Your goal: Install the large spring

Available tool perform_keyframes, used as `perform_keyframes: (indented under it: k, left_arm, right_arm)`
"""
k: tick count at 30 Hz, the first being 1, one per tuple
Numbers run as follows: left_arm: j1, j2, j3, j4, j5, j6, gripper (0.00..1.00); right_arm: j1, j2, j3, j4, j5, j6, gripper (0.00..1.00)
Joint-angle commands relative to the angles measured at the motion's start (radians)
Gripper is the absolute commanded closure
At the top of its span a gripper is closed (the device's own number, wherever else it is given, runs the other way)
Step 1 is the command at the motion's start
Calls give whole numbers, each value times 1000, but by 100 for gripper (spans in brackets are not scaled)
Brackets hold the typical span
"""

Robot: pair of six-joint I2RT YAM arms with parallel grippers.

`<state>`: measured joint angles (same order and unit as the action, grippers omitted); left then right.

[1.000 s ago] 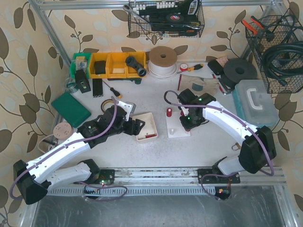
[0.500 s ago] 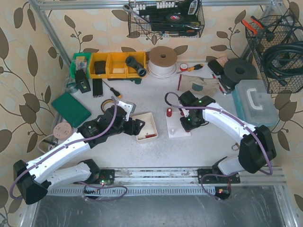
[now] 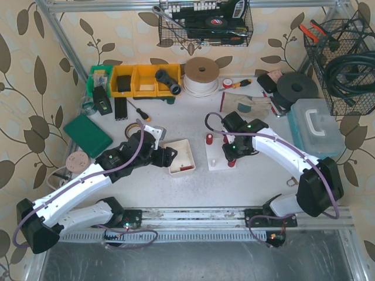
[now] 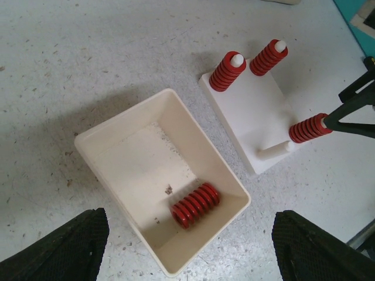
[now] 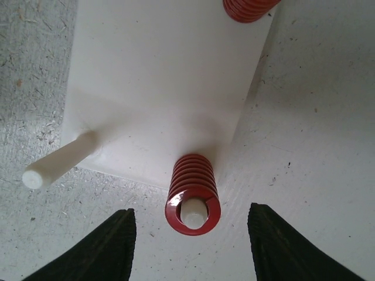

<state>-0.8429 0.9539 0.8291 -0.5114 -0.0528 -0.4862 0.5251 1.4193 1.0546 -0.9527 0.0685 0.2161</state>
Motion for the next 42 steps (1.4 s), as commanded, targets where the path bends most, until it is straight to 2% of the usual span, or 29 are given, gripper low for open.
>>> perform_keyframes:
  k: [1,7,11,15,18,20,24,28,31,35,42]
  left_arm:
    - [16,-9,12,-17,-23,-38,21]
    - [19,-12,52,-64,7,-76,21]
    - [19,33,112,-191,49,-112,23]
    - [19,22,105,-289,58,-187,25]
    - [19,11,87,-325,29,-220,26]
    - [19,21,87,-332,14,-219,26]
    - [19,34,125,-367,-35,-202,28]
    - [29,-45,117,-361,-66,-209,27]
    - [48,-85,99,-365,-56,-202,27]
    - [64,-104,81,-367,-34,-188,27]
    - [83,-195,52,-351,-57,-169,27]
  right_arm:
    - [-3,-41,38,-32,7,20,46]
    - [-14,-127,108,-86,8,35,46]
    - [-82,-178,119,-95,-89,48,47]
    - [-83,-222,141,-66,-199,73,47]
    - [-52,-212,135,-44,-210,75,48]
    - [-11,-175,139,-52,-214,91,50]
    - [149,-97,172,-33,-163,195,52]
    - [255,11,243,22,-97,350,54]
    - [313,145,344,18,-44,382,53]
    - [339,334,460,-35,-1,391,53]
    - [337,472,478,-4,26,393,52]
